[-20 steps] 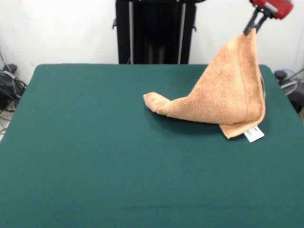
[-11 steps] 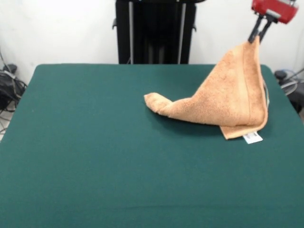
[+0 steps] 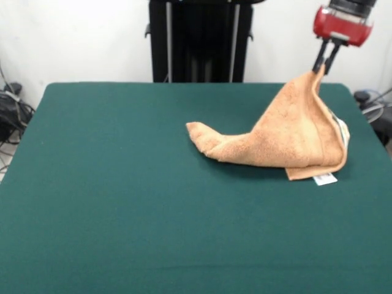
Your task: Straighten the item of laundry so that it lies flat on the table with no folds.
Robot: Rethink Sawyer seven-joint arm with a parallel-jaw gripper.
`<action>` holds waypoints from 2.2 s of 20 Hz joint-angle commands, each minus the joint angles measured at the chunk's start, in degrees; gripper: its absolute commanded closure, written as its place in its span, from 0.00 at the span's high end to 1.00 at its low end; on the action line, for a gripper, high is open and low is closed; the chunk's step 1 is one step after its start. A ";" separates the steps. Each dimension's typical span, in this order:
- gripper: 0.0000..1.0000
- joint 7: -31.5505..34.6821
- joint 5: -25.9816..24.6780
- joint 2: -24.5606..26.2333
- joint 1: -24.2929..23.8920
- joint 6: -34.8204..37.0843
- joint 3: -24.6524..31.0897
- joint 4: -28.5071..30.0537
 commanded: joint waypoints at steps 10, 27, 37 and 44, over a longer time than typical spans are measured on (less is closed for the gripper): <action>0.00 15.51 -12.61 -1.78 -14.86 -7.15 21.76 8.36; 0.00 14.54 -24.26 -3.91 -29.31 -8.34 27.99 12.91; 0.00 12.15 -19.84 -13.41 -23.38 5.34 21.85 11.46; 0.00 13.57 -19.59 -18.38 -15.75 16.32 13.93 7.55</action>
